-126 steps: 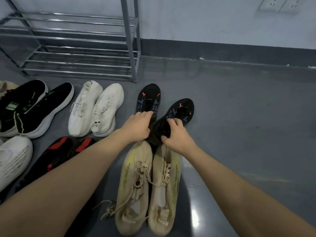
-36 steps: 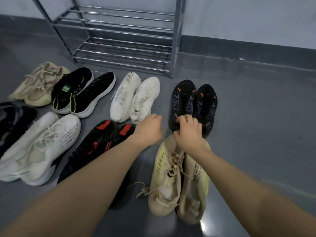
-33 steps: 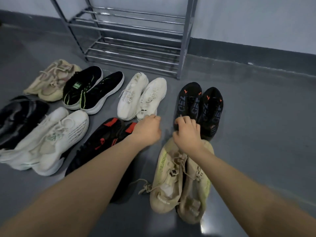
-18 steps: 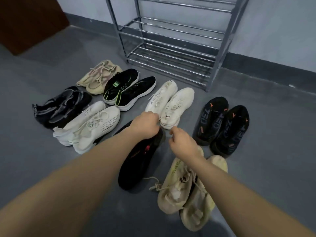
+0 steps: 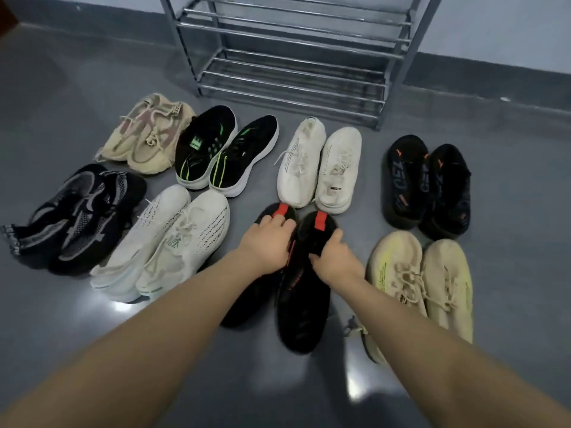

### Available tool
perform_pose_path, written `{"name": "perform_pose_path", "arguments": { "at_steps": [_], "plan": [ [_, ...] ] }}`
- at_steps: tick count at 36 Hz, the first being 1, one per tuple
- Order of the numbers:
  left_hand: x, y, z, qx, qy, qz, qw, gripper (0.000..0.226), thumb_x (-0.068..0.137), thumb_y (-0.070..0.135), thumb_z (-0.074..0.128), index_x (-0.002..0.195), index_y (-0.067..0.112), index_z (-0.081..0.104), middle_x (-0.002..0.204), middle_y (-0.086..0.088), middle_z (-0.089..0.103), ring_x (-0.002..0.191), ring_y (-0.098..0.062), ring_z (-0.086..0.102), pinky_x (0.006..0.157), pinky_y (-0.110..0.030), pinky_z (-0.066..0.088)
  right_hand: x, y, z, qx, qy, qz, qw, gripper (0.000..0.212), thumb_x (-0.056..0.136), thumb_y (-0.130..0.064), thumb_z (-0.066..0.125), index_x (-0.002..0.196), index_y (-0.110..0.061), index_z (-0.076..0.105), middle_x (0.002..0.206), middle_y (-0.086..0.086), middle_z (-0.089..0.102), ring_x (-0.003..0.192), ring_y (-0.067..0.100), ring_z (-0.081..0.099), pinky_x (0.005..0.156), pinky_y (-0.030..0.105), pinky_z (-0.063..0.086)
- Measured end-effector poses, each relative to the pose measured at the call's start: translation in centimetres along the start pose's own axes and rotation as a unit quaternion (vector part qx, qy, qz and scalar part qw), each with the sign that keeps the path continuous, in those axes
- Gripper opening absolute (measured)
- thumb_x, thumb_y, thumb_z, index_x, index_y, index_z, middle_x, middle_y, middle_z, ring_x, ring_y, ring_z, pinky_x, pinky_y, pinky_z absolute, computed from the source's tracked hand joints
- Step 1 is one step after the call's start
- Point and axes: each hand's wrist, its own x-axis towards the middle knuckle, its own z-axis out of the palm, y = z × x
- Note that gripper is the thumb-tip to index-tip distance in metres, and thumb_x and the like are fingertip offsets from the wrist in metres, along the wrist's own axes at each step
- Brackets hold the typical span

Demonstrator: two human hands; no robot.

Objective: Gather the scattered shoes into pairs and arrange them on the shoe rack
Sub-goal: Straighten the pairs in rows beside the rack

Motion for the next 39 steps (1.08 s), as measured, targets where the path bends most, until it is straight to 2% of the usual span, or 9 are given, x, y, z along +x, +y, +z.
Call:
{"name": "perform_pose_path", "arguments": {
  "at_steps": [7,14,20,24,28,31,34,36,39],
  "plan": [
    [0.5,-2.1,2.9,0.013,0.038,0.058,0.998,0.055,0.086,0.020,0.056,0.136,0.012,0.035,0.135,-0.006,0.041,0.122,-0.028,0.039,0.098,-0.038,0.036,-1.0,-0.4,3.0,0.039,0.065,0.050,0.996,0.057,0.091,-0.014,0.050,0.138,-0.006,0.020,0.124,0.018,0.051,0.103,0.035,0.058,0.071,0.036,0.040],
    [0.1,-1.7,4.3,0.008,0.106,0.085,0.991,0.059,0.086,0.022,0.056,0.138,0.006,0.033,0.142,-0.010,0.035,0.126,-0.029,0.037,0.102,-0.035,0.030,-3.1,-0.4,3.2,0.033,0.133,0.059,0.989,0.023,0.089,-0.009,0.048,0.111,-0.005,0.043,0.112,0.015,0.058,0.100,0.035,0.059,0.070,0.036,0.042],
    [-0.9,-0.9,3.4,-0.004,0.177,0.125,0.976,0.075,0.058,0.014,0.079,0.125,-0.006,0.052,0.131,-0.025,0.052,0.113,-0.039,0.057,0.091,-0.043,0.048,-4.4,-0.2,1.7,-0.064,0.192,-0.004,0.979,0.021,0.089,-0.008,0.044,0.110,-0.010,0.045,0.103,0.010,0.059,0.092,0.033,0.060,0.062,0.033,0.034],
    [-0.8,0.3,1.8,-0.002,0.206,0.151,0.967,0.078,0.058,0.010,0.072,0.131,-0.003,0.048,0.136,-0.020,0.049,0.120,-0.037,0.052,0.098,-0.044,0.043,-4.7,0.6,0.2,-0.132,0.216,-0.054,0.966,0.030,0.087,-0.008,0.045,0.115,-0.016,0.050,0.107,0.005,0.061,0.097,0.028,0.059,0.067,0.033,0.032],
    [-0.6,0.8,0.9,0.049,0.162,0.182,0.969,0.067,0.085,0.029,0.054,0.144,0.005,0.033,0.152,-0.012,0.030,0.140,-0.029,0.026,0.113,-0.041,0.018,-5.2,0.9,-1.3,-0.187,0.228,-0.096,0.951,0.038,0.087,-0.009,0.046,0.122,-0.023,0.053,0.107,0.003,0.061,0.106,0.027,0.053,0.073,0.036,0.029],
    [-0.8,1.5,0.5,0.069,0.156,0.204,0.964,0.050,0.091,0.040,0.037,0.128,0.009,0.050,0.131,-0.009,0.052,0.125,-0.027,0.044,0.102,-0.037,0.024,-5.4,1.1,-1.6,-0.198,0.291,-0.143,0.925,0.030,0.077,-0.005,0.058,0.101,-0.019,0.067,0.084,0.005,0.065,0.087,0.031,0.057,0.066,0.035,0.025],
    [-1.3,2.4,0.4,0.081,0.113,0.139,0.980,0.034,0.097,0.034,0.036,0.115,0.011,0.054,0.118,-0.007,0.055,0.112,-0.027,0.051,0.088,-0.036,0.034,-5.3,1.3,-1.3,-0.224,0.337,-0.163,0.900,0.019,0.061,-0.004,0.057,0.065,-0.020,0.067,0.059,-0.001,0.058,0.065,0.027,0.054,0.061,0.034,0.029],
    [-2.0,3.3,0.8,0.055,0.092,0.110,0.988,0.032,0.099,0.033,0.037,0.111,0.010,0.056,0.115,-0.008,0.056,0.107,-0.028,0.055,0.079,-0.035,0.039,-5.3,1.8,-1.1,-0.202,0.322,-0.170,0.909,0.023,0.061,-0.006,0.049,0.063,-0.021,0.067,0.060,-0.003,0.058,0.068,0.027,0.054,0.071,0.037,0.030],
    [-3.5,4.4,2.3,0.037,0.074,0.103,0.991,0.032,0.100,0.029,0.034,0.108,0.009,0.057,0.112,-0.009,0.059,0.101,-0.030,0.060,0.068,-0.033,0.038,-5.2,2.9,-0.5,-0.151,0.295,-0.171,0.928,0.023,0.068,-0.002,0.059,0.075,-0.020,0.071,0.076,-0.002,0.064,0.087,0.026,0.059,0.086,0.039,0.019]
  ]
}}
